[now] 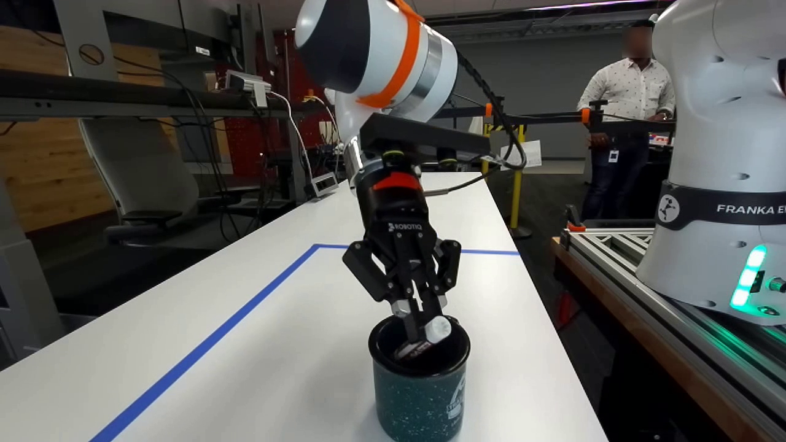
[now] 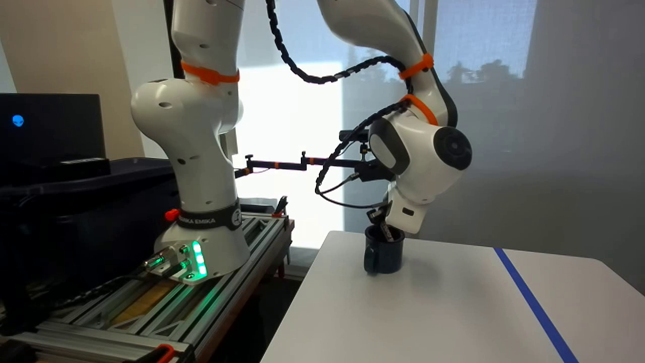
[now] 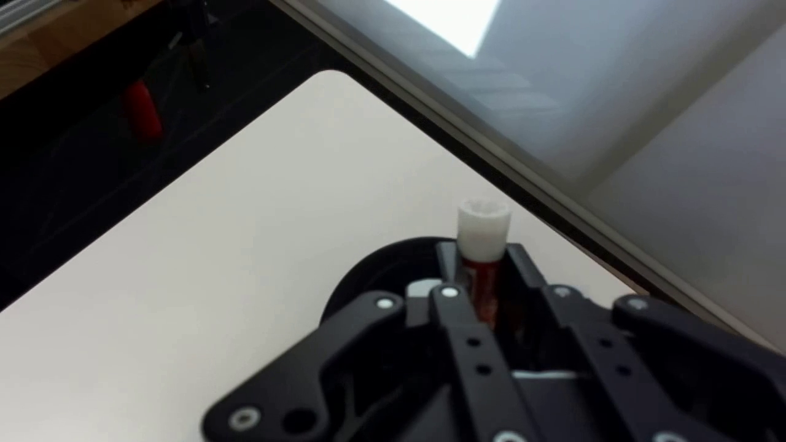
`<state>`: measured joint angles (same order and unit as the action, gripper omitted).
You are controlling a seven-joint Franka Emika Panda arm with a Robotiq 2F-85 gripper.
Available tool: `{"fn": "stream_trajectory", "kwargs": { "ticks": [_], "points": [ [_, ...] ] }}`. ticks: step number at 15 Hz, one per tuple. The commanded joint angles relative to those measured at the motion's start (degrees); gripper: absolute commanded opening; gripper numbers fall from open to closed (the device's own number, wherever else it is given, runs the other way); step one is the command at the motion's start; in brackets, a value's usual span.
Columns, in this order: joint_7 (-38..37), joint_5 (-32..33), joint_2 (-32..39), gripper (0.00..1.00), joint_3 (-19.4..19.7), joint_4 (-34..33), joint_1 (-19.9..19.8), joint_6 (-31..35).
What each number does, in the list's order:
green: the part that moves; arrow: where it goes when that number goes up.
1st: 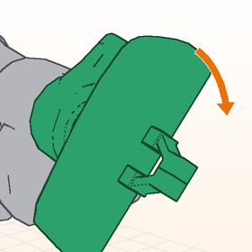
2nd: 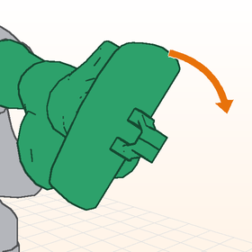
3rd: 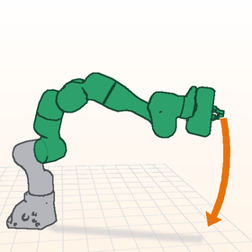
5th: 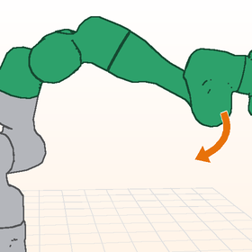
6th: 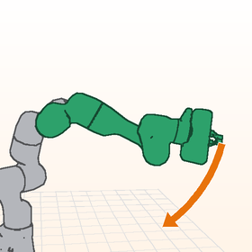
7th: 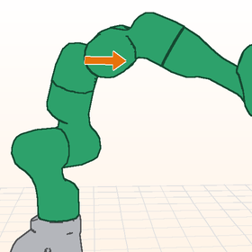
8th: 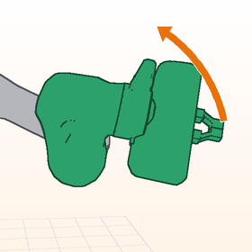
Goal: Put the red marker on the table.
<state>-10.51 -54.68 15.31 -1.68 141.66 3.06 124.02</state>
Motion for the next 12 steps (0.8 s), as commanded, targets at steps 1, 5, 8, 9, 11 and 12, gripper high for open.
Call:
{"fn": "stream_trajectory", "kwargs": {
  "ticks": [1,5,8,9,11,12],
  "points": [
    [-3.35,0.78,-6.14,0.05,0.75,1.68,-0.46,-2.97],
    [-6.54,0.68,-10.47,0.05,1.49,2.00,-0.71,-3.58],
    [-9.41,0.45,-13.51,0.05,2.07,1.93,-1.21,-2.80],
    [-9.98,0.62,-14.23,0.05,2.32,1.83,-1.51,-2.40],
    [-11.04,0.41,-14.88,0.05,3.00,1.59,-2.40,-0.66],
    [-11.33,0.42,-15.02,0.05,3.37,1.52,-2.89,0.39]
  ]
}}
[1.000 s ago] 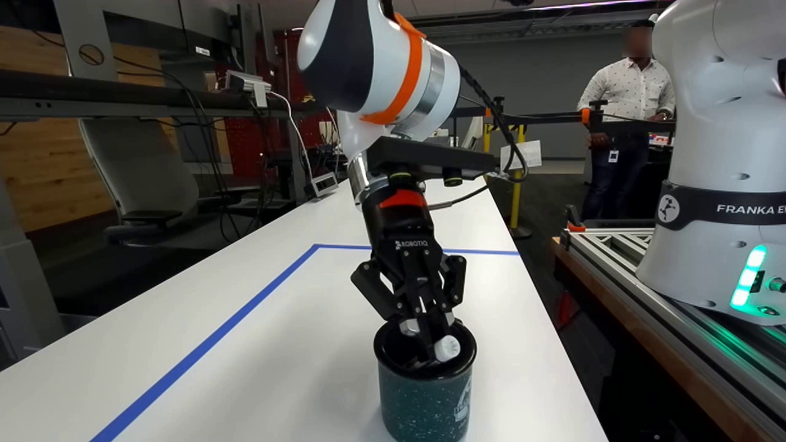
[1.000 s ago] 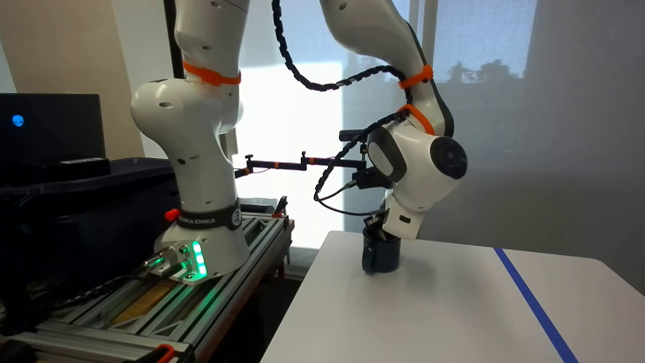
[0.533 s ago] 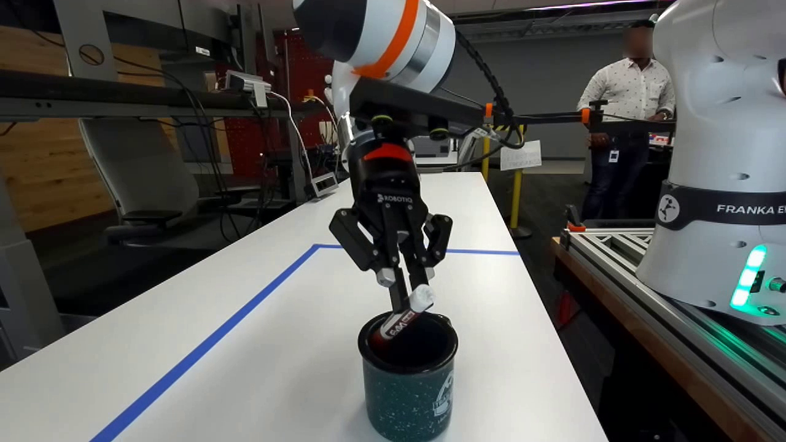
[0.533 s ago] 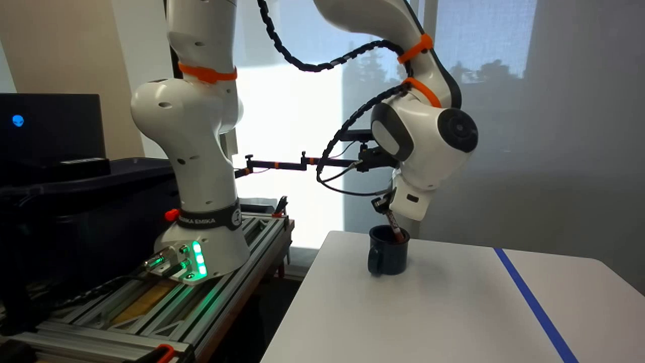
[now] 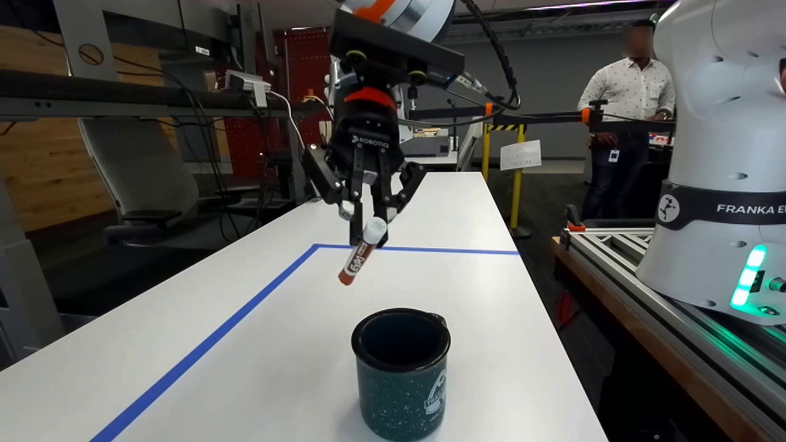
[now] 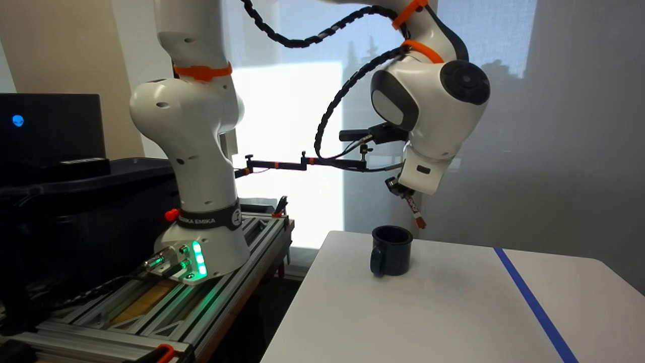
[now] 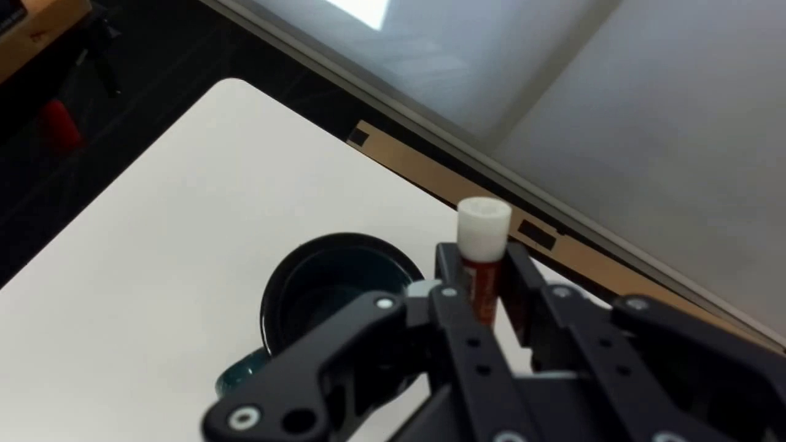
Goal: Put the red marker on the table.
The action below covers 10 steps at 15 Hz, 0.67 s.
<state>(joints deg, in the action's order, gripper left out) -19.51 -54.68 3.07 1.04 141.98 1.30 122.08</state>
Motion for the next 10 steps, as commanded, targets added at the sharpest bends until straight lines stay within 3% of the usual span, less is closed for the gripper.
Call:
{"fn": "stream_trajectory", "kwargs": {
  "ticks": [1,10],
  "points": [
    [-2.49,0.29,-2.46,0.05,1.14,1.01,-1.72,3.51],
    [-2.85,-0.30,3.64,0.05,2.86,0.64,-3.80,16.61]
  ]
}}
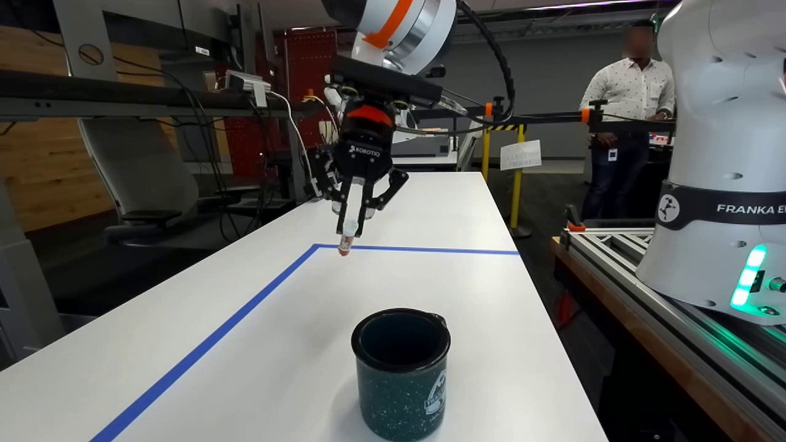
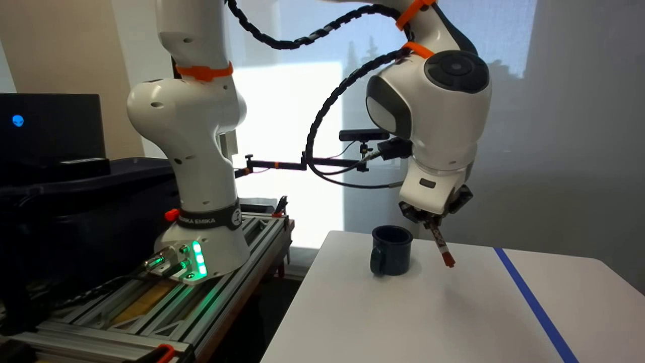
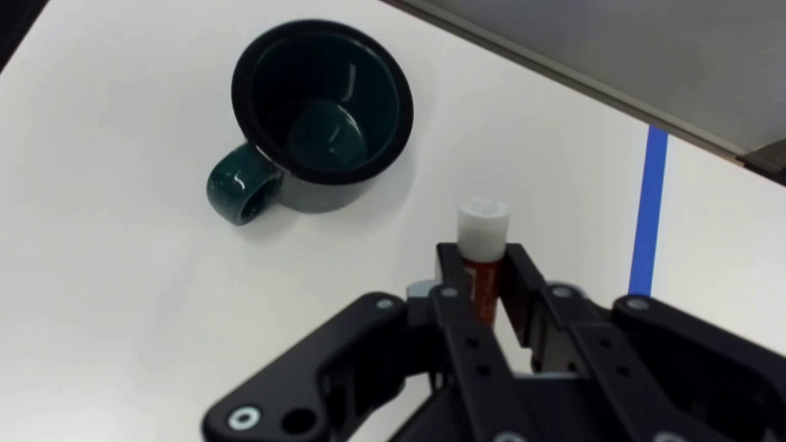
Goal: Put the red marker on the table.
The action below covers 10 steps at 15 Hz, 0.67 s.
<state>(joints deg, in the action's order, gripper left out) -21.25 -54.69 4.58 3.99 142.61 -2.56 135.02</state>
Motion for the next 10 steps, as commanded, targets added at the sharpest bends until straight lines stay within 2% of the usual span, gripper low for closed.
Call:
{"fn": "stream_trajectory", "kwargs": {
  "ticks": [1,6,10],
  "points": [
    [-1.15,-0.35,3.20,0.05,-0.15,-0.08,0.20,5.02],
    [-1.24,-0.33,9.25,0.05,-0.03,-0.72,0.41,10.36],
    [-0.94,0.08,12.55,0.05,-0.12,-1.38,0.67,11.69]
  ]
}}
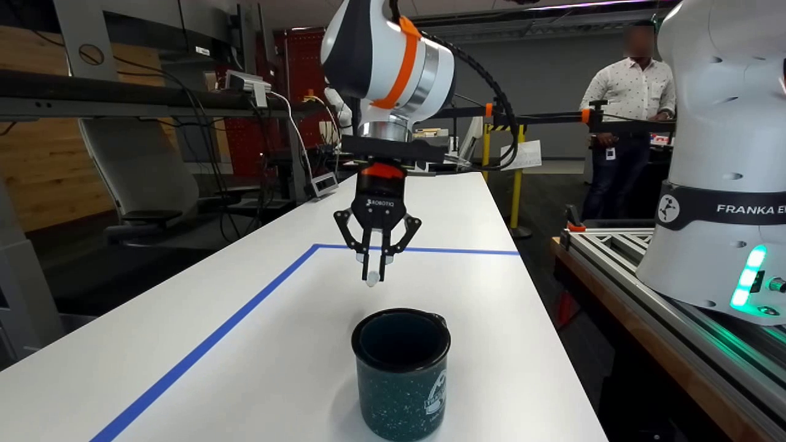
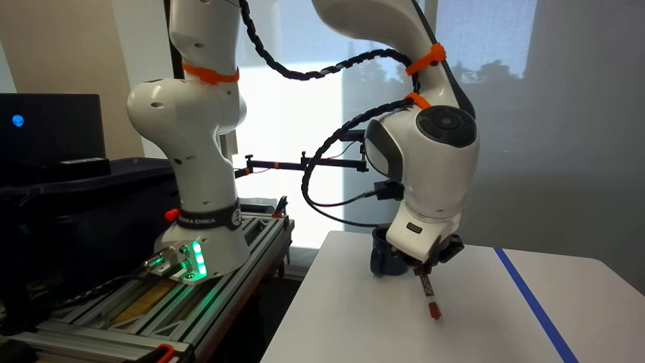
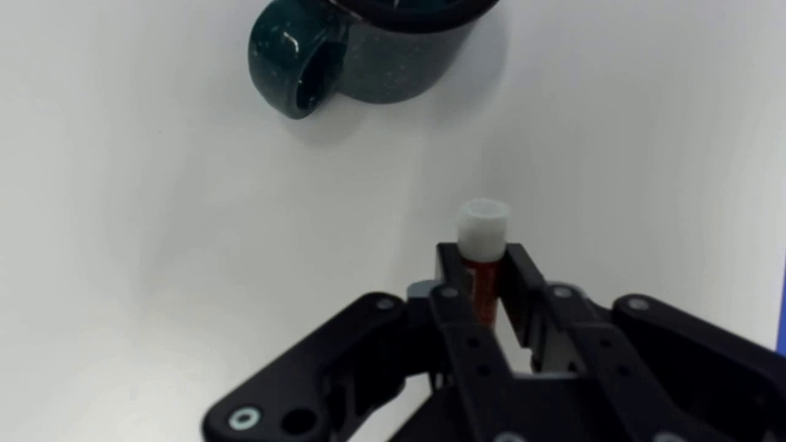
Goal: Put the red marker on the table.
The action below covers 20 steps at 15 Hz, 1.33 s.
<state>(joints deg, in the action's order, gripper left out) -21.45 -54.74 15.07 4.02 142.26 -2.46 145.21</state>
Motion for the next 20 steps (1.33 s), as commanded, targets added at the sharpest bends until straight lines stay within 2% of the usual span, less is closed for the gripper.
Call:
{"fn": "stream_trajectory", "kwargs": {
  "ticks": [1,9,10,15,18,20],
  "points": [
    [-0.69,0.27,2.71,0.05,-0.16,-1.19,0.65,1.85],
    [4.63,-0.75,6.24,0.05,-1.62,-2.76,0.37,3.04],
    [4.99,-0.22,6.44,0.39,-1.60,-2.69,0.73,3.91],
    [8.33,0.94,4.30,0.76,-2.14,-1.89,0.82,4.68],
    [9.45,5.04,0.40,1.00,-1.54,0.40,1.53,4.30],
    [10.07,9.36,-2.28,1.00,-1.28,1.91,1.77,4.09]
  ]
}}
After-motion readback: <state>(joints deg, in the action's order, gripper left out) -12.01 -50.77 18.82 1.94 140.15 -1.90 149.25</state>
